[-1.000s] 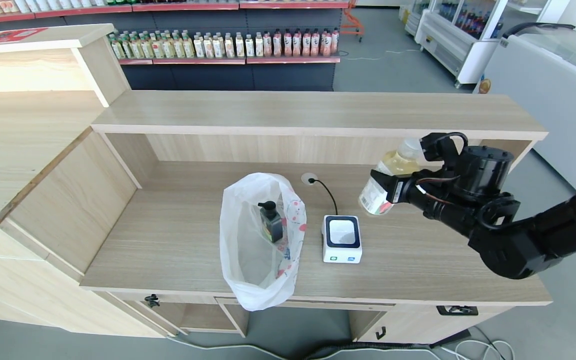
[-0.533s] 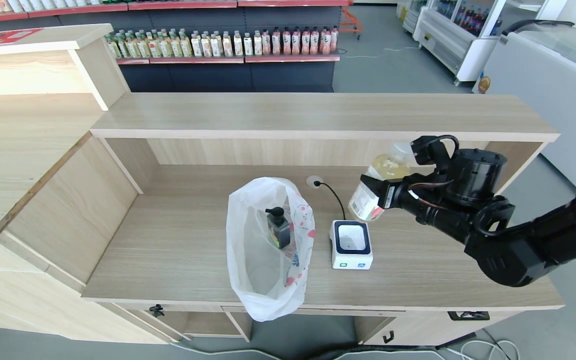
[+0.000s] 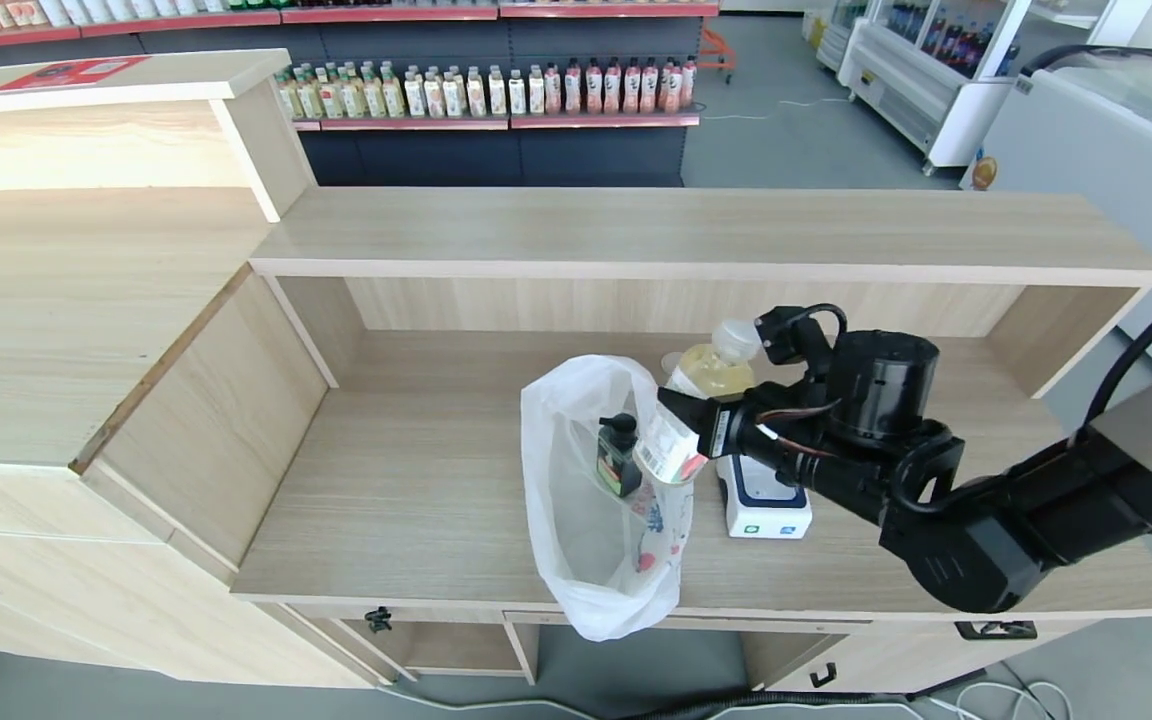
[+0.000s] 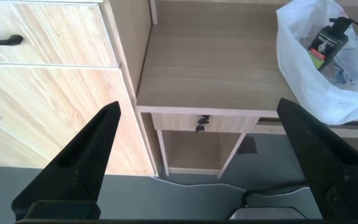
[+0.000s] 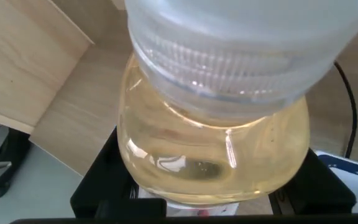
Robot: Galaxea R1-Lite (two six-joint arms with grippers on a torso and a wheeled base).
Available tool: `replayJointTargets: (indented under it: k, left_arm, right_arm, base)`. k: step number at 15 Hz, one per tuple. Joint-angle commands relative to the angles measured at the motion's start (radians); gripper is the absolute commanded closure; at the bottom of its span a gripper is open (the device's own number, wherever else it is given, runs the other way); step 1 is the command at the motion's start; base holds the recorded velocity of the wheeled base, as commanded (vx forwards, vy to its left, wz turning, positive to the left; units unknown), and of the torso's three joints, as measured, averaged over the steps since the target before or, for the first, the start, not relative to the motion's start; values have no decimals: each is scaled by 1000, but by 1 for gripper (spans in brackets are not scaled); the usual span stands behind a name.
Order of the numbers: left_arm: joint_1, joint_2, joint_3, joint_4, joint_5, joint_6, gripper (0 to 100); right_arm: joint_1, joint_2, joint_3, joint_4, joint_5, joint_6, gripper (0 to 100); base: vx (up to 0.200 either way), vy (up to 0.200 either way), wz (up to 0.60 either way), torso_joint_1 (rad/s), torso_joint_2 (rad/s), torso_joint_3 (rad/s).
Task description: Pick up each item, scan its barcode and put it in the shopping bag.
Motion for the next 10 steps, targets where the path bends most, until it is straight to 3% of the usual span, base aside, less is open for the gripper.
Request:
replayJointTargets:
  k: [1, 6, 10]
  left_arm:
    - [-1, 0, 0, 1, 0, 0, 0]
    - [-1, 0, 0, 1, 1, 0, 0]
    - [-1, 0, 0, 1, 0, 0, 0]
  right_arm:
    - [28, 58, 19, -5, -2, 2, 100]
    - [63, 171, 9, -16, -13, -23, 100]
    - [63, 283, -62, -89, -13, -132, 100]
  base:
    - [0, 0, 0, 0, 0, 0]
    - [0, 0, 0, 0, 0, 0]
    - [0, 0, 0, 0, 0, 0]
